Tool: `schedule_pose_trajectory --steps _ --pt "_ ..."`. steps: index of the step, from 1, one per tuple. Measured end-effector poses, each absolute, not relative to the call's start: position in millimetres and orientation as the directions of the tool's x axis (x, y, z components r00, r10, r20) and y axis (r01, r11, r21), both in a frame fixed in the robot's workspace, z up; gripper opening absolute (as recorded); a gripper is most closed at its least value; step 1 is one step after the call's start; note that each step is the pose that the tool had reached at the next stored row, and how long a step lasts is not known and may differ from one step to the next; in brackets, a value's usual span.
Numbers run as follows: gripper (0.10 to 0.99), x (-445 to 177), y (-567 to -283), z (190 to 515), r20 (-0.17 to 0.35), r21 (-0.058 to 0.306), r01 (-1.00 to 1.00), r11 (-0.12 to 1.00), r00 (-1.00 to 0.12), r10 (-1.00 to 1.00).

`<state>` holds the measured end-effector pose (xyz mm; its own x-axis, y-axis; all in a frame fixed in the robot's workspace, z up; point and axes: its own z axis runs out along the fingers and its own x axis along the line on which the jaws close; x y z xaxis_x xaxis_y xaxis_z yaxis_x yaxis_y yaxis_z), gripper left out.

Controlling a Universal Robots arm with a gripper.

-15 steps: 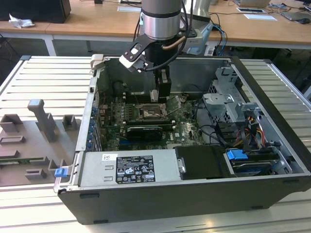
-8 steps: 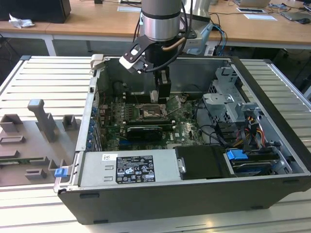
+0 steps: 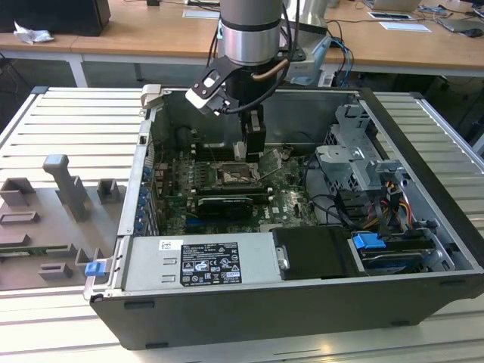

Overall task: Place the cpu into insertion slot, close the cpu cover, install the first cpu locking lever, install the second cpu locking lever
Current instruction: 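Place the cpu into insertion slot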

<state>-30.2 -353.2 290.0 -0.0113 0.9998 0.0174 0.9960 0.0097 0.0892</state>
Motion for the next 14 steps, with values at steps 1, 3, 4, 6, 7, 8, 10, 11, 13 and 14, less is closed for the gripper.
schedule_pose_trajectory --steps 1,3,4,6,7,8,10,11,13,14 --pt "0.541 -30.2 -353.2 289.9 0.017 0.089 0.996 0.010 -0.011 1.000" --pt "0.541 -30.2 -353.2 289.5 0.017 0.089 0.996 0.009 -0.011 1.000" --pt "0.541 -30.2 -353.2 289.1 0.018 0.089 0.996 0.009 -0.011 1.000" --pt "0.541 -30.2 -353.2 287.6 0.017 0.089 0.996 0.009 -0.011 1.000" --pt "0.541 -30.2 -353.1 286.6 0.017 0.089 0.996 0.009 -0.010 1.000" --pt "0.541 -30.3 -352.6 284.4 0.017 0.089 0.996 0.008 -0.010 1.000" --pt "0.541 -30.1 -352.2 281.6 0.017 0.089 0.996 0.005 -0.007 1.000" --pt "0.541 -30.2 -352.2 281.1 0.017 0.089 0.996 0.001 -0.002 1.000" --pt "0.541 -30.3 -352.1 279.5 0.017 0.089 0.996 -0.028 0.026 1.000" --pt "0.541 -30.4 -352.1 279.2 0.017 0.089 0.996 -0.032 0.030 0.999"
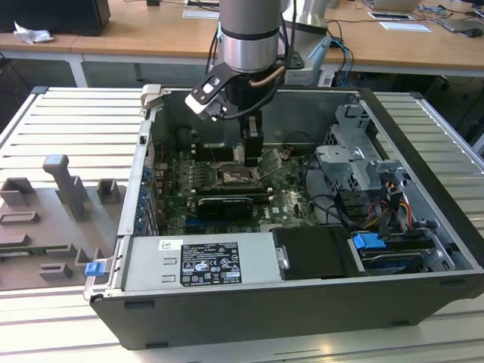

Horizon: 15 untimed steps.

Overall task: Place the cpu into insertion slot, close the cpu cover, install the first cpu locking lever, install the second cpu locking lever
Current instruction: 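Place the cpu into insertion slot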

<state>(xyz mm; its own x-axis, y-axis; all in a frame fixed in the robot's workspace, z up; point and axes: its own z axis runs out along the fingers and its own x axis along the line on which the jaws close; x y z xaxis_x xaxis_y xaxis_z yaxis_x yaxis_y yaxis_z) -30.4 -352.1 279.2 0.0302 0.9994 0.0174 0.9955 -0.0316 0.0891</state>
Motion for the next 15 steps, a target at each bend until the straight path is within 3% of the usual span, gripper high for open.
schedule_pose_trajectory --steps 15 --pt "0.541 -34.3 -352.1 274.6 0.017 0.089 0.995 -0.033 0.032 0.999"
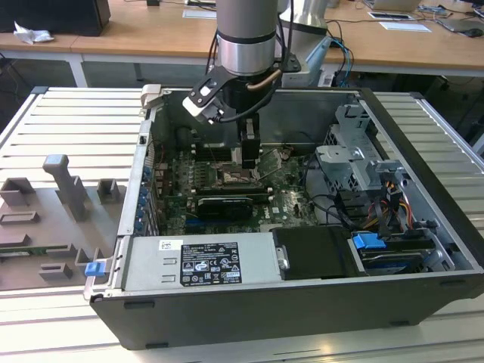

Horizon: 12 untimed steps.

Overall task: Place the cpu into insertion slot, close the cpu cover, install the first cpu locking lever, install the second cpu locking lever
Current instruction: 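Place the cpu into insertion slot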

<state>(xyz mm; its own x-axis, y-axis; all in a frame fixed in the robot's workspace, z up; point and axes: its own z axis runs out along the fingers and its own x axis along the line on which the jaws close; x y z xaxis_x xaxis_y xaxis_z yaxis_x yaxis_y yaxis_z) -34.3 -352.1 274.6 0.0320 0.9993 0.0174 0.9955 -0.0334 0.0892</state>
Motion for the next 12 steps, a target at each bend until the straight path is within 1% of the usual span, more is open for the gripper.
schedule_pose_trajectory --steps 12 --pt "0.541 -37.9 -352.1 270.4 0.018 0.089 0.995 -0.034 0.033 0.999"
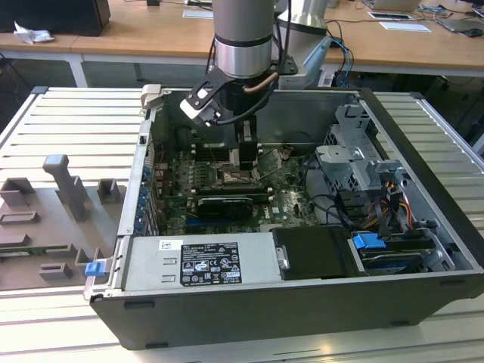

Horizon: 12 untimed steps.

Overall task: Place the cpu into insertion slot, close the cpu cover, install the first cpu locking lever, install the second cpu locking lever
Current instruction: 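Place the cpu into insertion slot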

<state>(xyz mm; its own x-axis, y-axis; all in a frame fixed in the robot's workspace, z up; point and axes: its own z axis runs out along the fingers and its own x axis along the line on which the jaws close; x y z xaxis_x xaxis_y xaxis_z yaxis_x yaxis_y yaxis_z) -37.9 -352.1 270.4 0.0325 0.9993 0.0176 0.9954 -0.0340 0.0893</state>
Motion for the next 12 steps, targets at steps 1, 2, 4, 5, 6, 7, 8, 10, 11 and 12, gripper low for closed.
schedule_pose_trajectory --steps 1,2,4,5,6,7,8,10,11,12 --pt "0.541 -37.9 -352.1 269.7 0.017 0.089 0.995 -0.034 0.032 0.999" --pt "0.541 -38.0 -352.1 268.4 0.017 0.089 0.995 -0.034 0.032 0.999" --pt "0.541 -38.3 -352.1 265.9 0.017 0.089 0.995 -0.034 0.033 0.999" --pt "0.541 -38.4 -352.1 265.0 0.017 0.089 0.995 -0.034 0.033 0.999" --pt "0.541 -38.4 -352.1 264.4 0.017 0.089 0.995 -0.034 0.033 0.999" --pt "0.541 -38.5 -352.2 263.7 0.017 0.089 0.995 -0.034 0.033 0.999" --pt "0.541 -38.5 -352.2 263.3 0.017 0.089 0.995 -0.034 0.033 0.999" --pt "0.541 -38.5 -352.1 262.4 0.017 0.089 0.995 -0.034 0.033 0.999" --pt "0.541 -38.6 -352.1 262.2 0.017 0.089 0.995 -0.034 0.033 0.999" --pt "0.541 -38.7 -352.1 261.5 0.018 0.089 0.995 -0.034 0.033 0.999"
